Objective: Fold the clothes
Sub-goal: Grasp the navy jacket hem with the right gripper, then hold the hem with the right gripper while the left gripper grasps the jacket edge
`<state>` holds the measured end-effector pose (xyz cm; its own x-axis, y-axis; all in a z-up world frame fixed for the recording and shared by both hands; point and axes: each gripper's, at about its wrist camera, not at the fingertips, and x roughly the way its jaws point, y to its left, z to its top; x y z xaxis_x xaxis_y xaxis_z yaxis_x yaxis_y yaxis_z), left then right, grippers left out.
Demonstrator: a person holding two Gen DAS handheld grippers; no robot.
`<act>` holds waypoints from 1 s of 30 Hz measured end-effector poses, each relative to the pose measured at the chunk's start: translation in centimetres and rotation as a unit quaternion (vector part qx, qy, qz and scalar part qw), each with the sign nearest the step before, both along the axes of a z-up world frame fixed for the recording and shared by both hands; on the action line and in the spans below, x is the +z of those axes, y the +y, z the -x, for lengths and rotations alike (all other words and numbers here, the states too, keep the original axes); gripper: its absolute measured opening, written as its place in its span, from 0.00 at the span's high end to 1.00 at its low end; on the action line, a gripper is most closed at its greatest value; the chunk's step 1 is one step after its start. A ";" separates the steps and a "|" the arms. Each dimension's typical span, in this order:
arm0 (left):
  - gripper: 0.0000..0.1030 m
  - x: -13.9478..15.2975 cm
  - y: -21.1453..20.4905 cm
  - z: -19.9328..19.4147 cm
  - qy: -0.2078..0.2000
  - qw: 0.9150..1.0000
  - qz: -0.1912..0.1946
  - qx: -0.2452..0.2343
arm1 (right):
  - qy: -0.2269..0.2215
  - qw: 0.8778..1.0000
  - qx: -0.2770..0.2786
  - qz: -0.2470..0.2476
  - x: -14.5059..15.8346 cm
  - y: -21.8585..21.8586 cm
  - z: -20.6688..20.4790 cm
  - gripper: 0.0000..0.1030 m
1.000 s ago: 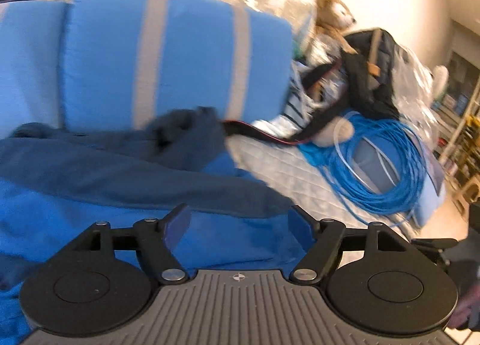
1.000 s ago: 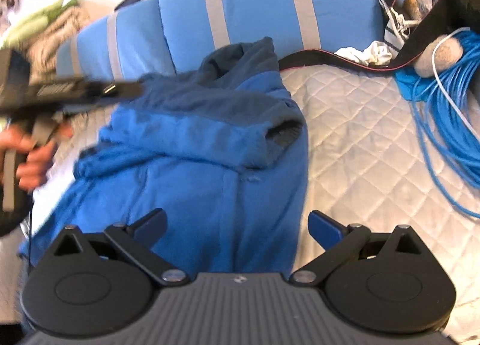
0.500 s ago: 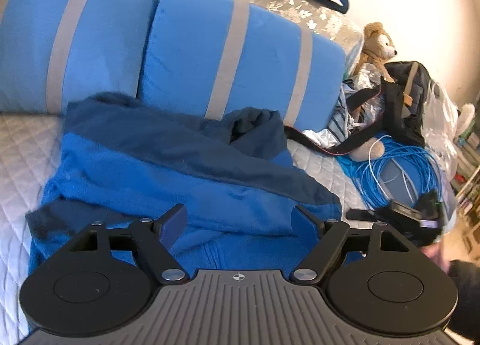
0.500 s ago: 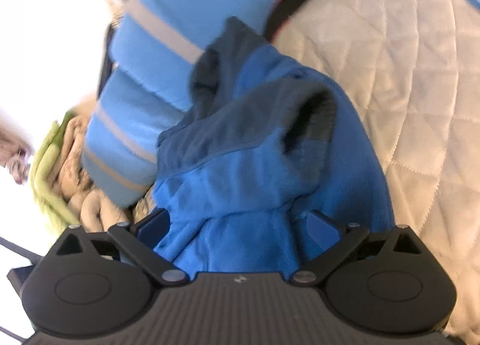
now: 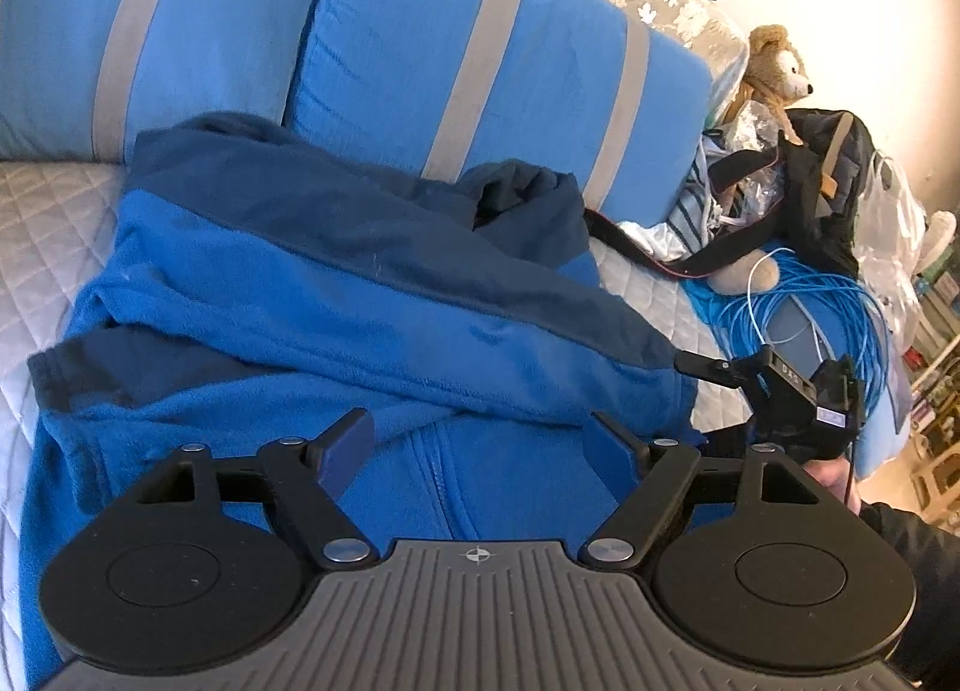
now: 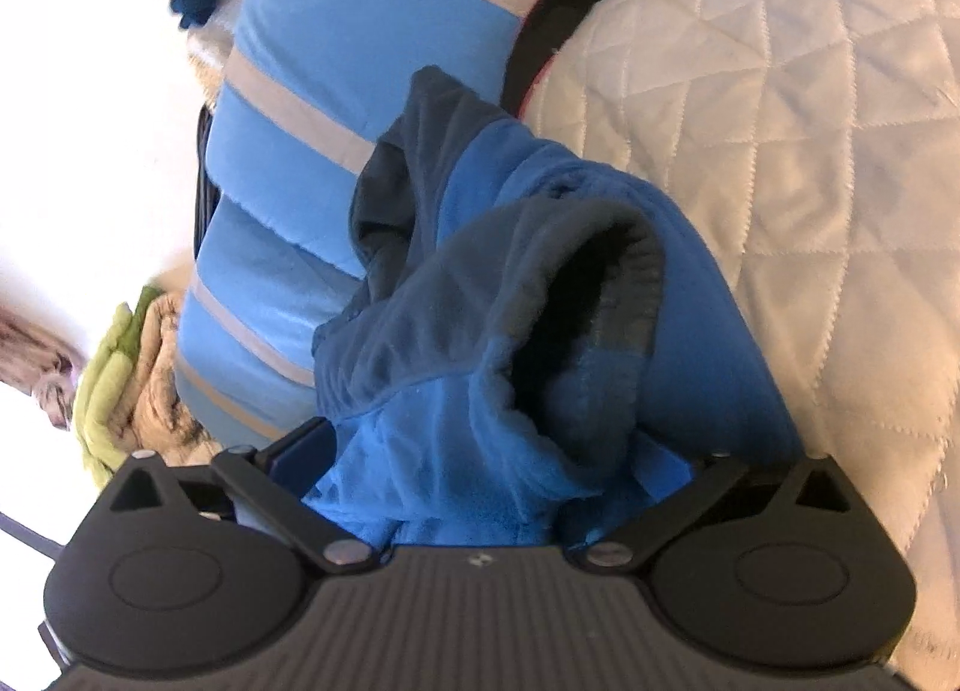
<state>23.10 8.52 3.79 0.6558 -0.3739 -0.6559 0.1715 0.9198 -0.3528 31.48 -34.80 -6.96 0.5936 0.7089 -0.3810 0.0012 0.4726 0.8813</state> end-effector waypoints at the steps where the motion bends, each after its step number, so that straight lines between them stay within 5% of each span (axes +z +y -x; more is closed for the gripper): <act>1: 0.26 -0.1 0.0 0.0 0.002 1.000 0.002 0.000 | 0.001 1.000 0.000 0.000 0.1 -0.1 0.0 0.04; 5: 0.26 -0.1 0.0 0.3 0.001 1.000 0.003 -0.006 | 0.013 1.000 -0.006 -0.025 0.3 -1.3 0.2 0.25; 10: 0.26 -0.2 0.5 0.8 0.007 1.000 0.004 -0.009 | -0.027 0.999 0.017 -0.042 1.8 -1.6 0.4 0.26; 16: 0.26 -0.2 1.1 1.7 0.011 1.000 0.004 -0.006 | -0.005 1.000 0.013 -0.011 0.3 -0.1 -0.1 0.29; 19: 0.26 -0.2 1.5 1.7 0.008 1.000 -0.005 -0.008 | 0.000 1.000 -0.011 -0.025 -0.2 -0.4 -0.2 0.45; 21: 0.26 -0.5 1.8 1.8 0.009 1.000 -0.009 -0.009 | 0.006 0.999 -0.018 -0.031 -0.2 -0.8 -0.1 0.74; 22: 0.26 -0.7 2.0 1.8 0.010 1.000 -0.011 -0.013 | 0.007 0.999 -0.018 -0.030 -0.1 -1.0 -0.1 0.77; 30: 0.26 -2.2 4.4 1.5 -0.034 0.992 -0.119 0.001 | -0.034 0.999 -0.003 0.014 6.6 -0.6 -0.4 0.84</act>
<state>21.64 12.97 1.63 0.7025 -0.2120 -0.6793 0.1852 0.9762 -0.1131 31.90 -35.40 -0.36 0.6232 0.6948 -0.3590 -0.0553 0.4971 0.8659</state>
